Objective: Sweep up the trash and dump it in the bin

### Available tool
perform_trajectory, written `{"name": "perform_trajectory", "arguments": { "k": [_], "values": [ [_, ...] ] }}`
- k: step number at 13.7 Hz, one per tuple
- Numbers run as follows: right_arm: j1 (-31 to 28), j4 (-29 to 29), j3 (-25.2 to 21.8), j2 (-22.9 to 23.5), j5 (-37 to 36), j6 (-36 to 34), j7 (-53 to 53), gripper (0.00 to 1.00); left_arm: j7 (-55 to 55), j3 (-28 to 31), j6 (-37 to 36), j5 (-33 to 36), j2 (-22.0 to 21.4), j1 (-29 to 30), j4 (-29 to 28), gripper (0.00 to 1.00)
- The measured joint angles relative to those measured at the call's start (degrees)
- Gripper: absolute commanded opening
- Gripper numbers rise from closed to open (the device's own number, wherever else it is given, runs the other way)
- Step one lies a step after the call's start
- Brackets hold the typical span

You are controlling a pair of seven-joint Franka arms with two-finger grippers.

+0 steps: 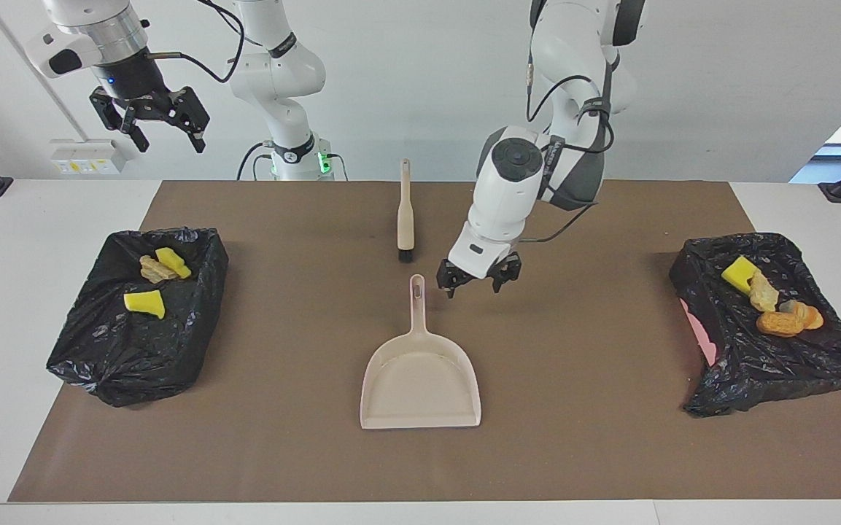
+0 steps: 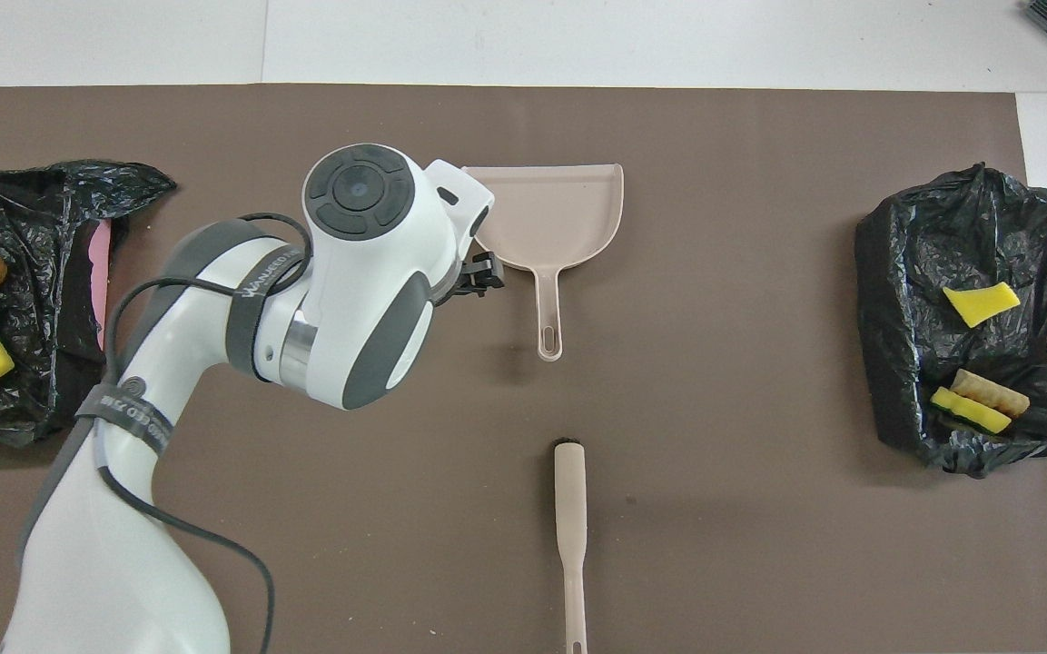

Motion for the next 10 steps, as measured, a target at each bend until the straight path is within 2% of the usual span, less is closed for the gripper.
{"name": "perform_trajectory", "arguments": {
  "k": [4, 10],
  "values": [
    [0.0, 0.0, 0.0, 0.0, 0.0, 0.0, 0.0, 1.00, 9.5, 0.7, -0.2, 2.8, -7.0, 5.8, -6.8, 1.00],
    [0.0, 0.0, 0.0, 0.0, 0.0, 0.0, 0.0, 1.00, 31.6, 0.9, -8.6, 4.5, -18.1, 17.6, -7.7, 1.00]
  ]
}}
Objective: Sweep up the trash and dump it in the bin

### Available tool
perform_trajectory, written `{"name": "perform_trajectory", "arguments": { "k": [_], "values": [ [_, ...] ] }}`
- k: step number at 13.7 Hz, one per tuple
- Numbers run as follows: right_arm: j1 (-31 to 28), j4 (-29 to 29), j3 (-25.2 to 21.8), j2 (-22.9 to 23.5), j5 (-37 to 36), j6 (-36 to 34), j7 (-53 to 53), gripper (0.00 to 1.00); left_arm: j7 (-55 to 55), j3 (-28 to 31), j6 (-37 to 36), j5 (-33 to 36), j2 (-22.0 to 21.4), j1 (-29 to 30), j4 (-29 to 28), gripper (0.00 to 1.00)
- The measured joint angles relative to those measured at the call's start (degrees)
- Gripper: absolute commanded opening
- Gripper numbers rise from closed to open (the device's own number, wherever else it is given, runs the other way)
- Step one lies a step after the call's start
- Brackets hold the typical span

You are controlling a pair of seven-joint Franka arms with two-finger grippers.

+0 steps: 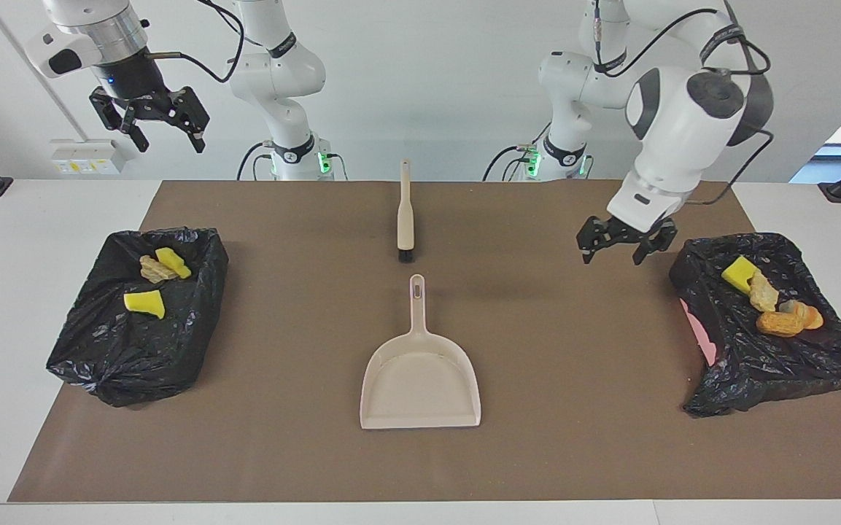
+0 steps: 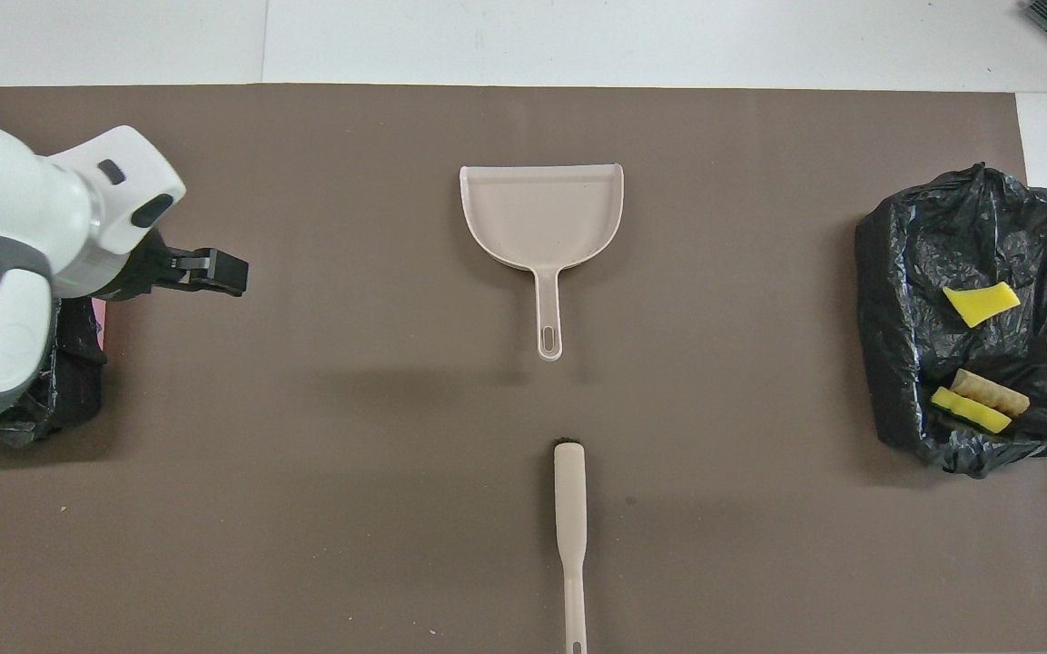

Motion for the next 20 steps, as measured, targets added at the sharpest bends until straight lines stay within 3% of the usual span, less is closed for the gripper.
{"name": "perform_trajectory", "arguments": {
  "k": [4, 8, 12, 20],
  "values": [
    [0.0, 0.0, 0.0, 0.0, 0.0, 0.0, 0.0, 1.00, 12.4, 0.1, -6.2, 0.1, -5.1, 7.9, 2.6, 1.00],
    [0.0, 0.0, 0.0, 0.0, 0.0, 0.0, 0.0, 1.00, 16.8, 0.0, -12.9, 0.5, -5.8, 12.7, 9.7, 1.00],
    [0.0, 0.0, 0.0, 0.0, 0.0, 0.0, 0.0, 1.00, 16.9, -0.2, -16.7, 0.5, -3.5, 13.3, 14.7, 1.00],
    [0.0, 0.0, 0.0, 0.0, 0.0, 0.0, 0.0, 1.00, 15.3, -1.1, -18.4, 0.5, -3.3, 13.3, 15.6, 1.00]
  ]
}}
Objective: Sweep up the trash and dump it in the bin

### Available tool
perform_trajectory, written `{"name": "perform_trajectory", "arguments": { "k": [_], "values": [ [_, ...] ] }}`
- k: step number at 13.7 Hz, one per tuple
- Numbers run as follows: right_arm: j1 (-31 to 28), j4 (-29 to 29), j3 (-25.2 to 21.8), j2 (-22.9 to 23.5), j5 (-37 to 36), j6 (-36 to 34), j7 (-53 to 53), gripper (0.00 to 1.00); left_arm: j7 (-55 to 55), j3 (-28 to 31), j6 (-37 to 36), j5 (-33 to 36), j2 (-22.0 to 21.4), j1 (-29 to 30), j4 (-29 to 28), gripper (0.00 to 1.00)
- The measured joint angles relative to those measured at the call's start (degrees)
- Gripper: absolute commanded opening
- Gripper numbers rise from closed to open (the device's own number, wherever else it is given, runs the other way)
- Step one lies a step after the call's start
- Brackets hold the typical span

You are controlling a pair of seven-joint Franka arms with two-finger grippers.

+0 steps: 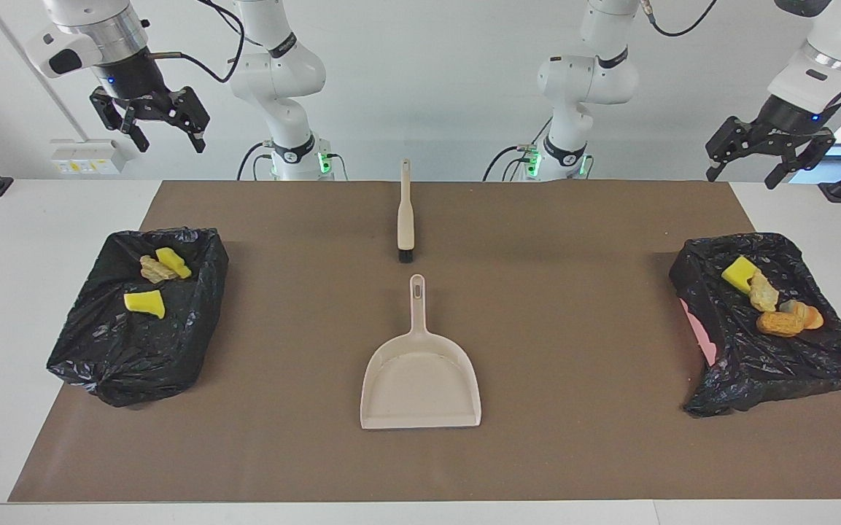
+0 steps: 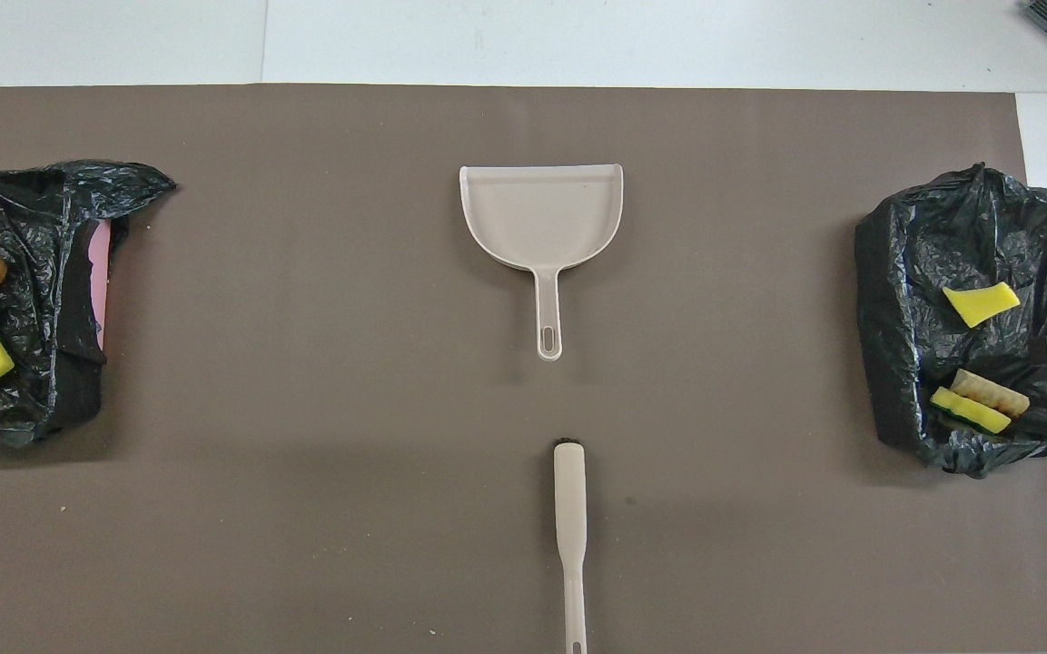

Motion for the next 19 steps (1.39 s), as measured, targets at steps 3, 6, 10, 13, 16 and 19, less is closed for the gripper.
{"name": "perform_trajectory", "arguments": {
  "k": [3, 6, 10, 13, 16, 19],
  "values": [
    [0.0, 0.0, 0.0, 0.0, 0.0, 0.0, 0.0, 1.00, -0.6, -0.3, 0.0, 0.0, 0.1, 0.0, 0.0, 1.00],
    [0.0, 0.0, 0.0, 0.0, 0.0, 0.0, 0.0, 1.00, -0.7, -4.3, 0.0, 0.0, 0.1, 4.2, 0.1, 1.00],
    [0.0, 0.0, 0.0, 0.0, 0.0, 0.0, 0.0, 1.00, -0.7, -8.9, 0.0, 0.0, 0.1, 7.5, 0.1, 1.00],
    [0.0, 0.0, 0.0, 0.0, 0.0, 0.0, 0.0, 1.00, -0.7, -9.9, 0.1, 0.0, 0.1, 7.9, 0.1, 1.00],
    [0.0, 0.0, 0.0, 0.0, 0.0, 0.0, 0.0, 1.00, -0.7, -10.8, 0.0, 0.0, 0.1, 8.7, 0.1, 1.00],
    [0.0, 0.0, 0.0, 0.0, 0.0, 0.0, 0.0, 1.00, -0.7, -11.2, 0.0, 0.0, 0.1, 9.1, 0.1, 1.00]
  ]
}}
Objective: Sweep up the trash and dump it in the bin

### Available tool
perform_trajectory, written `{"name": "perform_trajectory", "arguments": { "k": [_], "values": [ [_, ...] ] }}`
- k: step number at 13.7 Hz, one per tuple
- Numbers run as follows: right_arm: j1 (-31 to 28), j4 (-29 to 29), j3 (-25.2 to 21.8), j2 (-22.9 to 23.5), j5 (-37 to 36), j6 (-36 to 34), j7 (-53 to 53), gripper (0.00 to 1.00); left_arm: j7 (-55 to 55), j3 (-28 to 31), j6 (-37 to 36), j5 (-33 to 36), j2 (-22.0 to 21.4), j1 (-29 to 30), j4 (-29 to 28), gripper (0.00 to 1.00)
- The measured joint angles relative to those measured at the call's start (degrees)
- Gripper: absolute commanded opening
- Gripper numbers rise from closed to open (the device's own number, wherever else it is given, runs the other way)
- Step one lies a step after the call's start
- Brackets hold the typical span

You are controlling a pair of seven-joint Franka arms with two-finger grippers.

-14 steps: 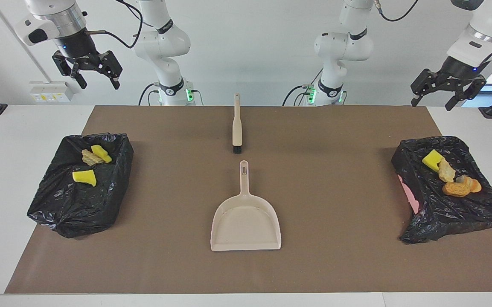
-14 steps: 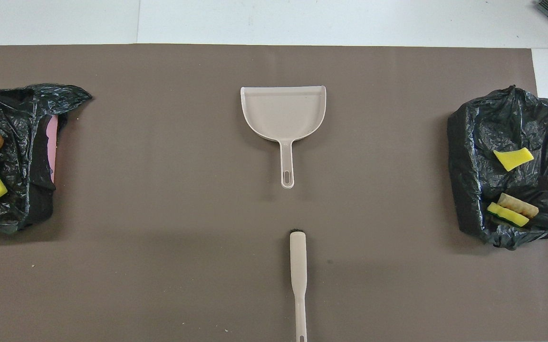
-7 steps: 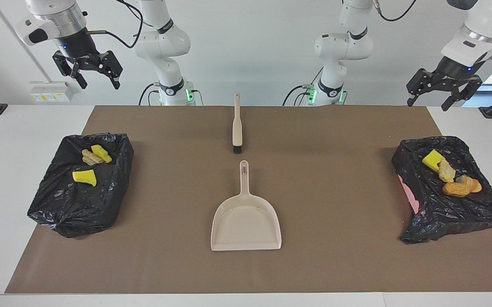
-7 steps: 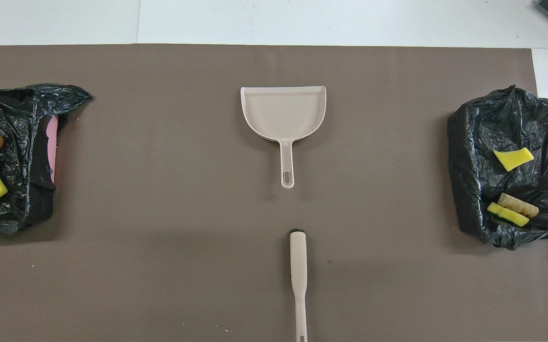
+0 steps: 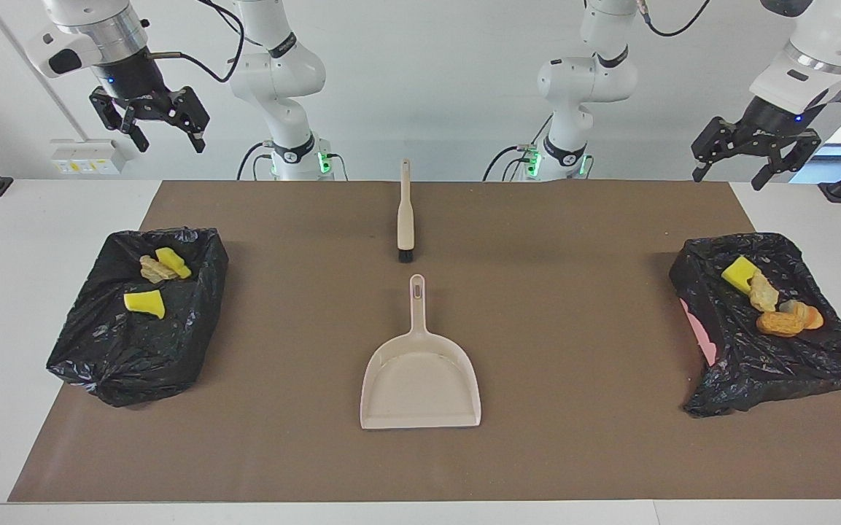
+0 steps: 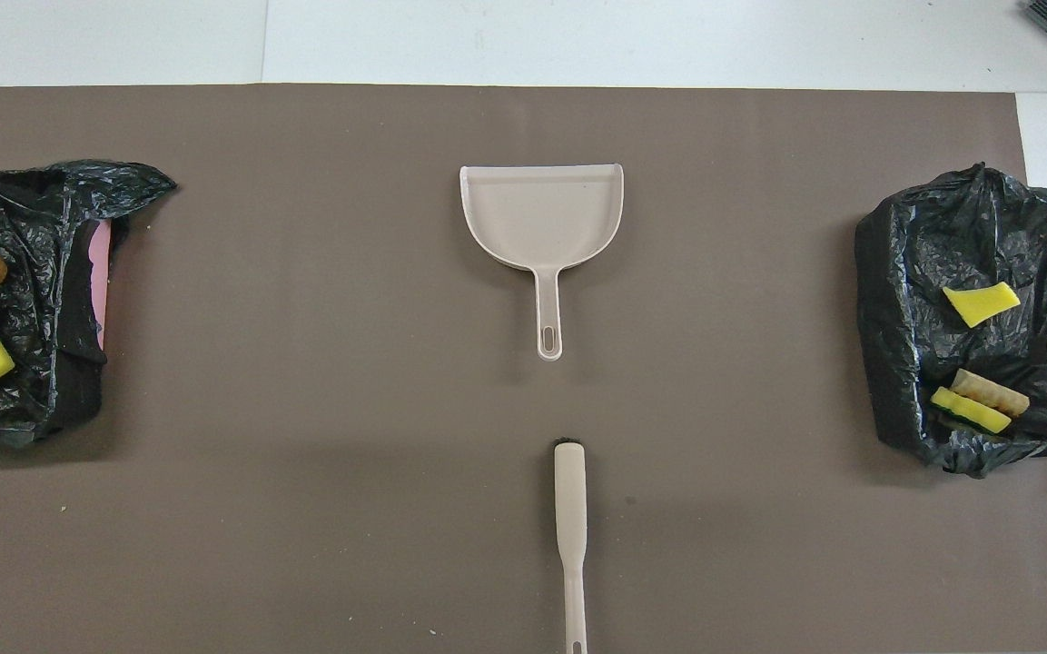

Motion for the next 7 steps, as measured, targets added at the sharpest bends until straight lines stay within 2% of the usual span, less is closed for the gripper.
{"name": "perform_trajectory", "arguments": {
  "k": [7],
  "values": [
    [0.0, 0.0, 0.0, 0.0, 0.0, 0.0, 0.0, 1.00, 0.0, -3.0, -0.1, 0.0, 0.0, 1.6, 0.0, 1.00]
  ]
}}
